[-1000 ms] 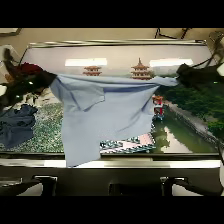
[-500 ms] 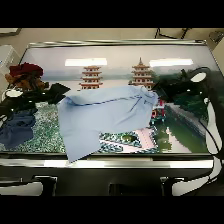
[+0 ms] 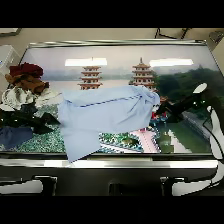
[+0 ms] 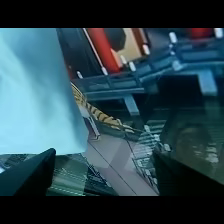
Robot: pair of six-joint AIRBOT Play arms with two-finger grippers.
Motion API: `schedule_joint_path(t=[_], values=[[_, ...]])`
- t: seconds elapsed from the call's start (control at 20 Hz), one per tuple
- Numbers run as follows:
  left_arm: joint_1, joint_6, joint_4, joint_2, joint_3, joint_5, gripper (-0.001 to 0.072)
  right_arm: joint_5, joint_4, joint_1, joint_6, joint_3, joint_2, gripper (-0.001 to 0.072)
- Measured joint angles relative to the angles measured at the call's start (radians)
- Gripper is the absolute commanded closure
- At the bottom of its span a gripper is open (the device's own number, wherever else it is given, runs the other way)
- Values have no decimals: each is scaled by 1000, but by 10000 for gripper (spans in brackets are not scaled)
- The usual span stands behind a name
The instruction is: Fold the clothes and pants, and hang the long-sleeved shirts on hangers.
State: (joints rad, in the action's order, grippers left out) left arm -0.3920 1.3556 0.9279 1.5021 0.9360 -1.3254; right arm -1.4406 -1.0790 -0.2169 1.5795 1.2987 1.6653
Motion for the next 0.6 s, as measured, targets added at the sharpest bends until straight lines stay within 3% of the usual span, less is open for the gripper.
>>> schedule_joint_path(t=[0.1, 0.15, 0.2, 0.3, 0.4, 0.45, 0.6], values=[[14, -11, -26, 0, -47, 31, 137, 37, 2, 42, 1, -27, 1, 11], [24, -16, -40, 0, -61, 40, 256, 59, 6, 62, 8, -35, 3, 12], [37, -23, -53, 2, -74, 65, 428, 82, 12, 83, 11, -42, 8, 18], [59, -38, -81, 4, -88, 130, 645, 115, 31, 119, 24, -48, 22, 63], [80, -66, -139, 2, -93, 159, 686, 146, 55, 157, 37, -51, 35, 497], [87, -87, -169, 0, -92, 179, 686, 170, 54, 175, 43, -53, 42, 663], [100, -154, -256, -51, -38, 200, 687, 184, 68, 203, 50, -25, 27, 668]])
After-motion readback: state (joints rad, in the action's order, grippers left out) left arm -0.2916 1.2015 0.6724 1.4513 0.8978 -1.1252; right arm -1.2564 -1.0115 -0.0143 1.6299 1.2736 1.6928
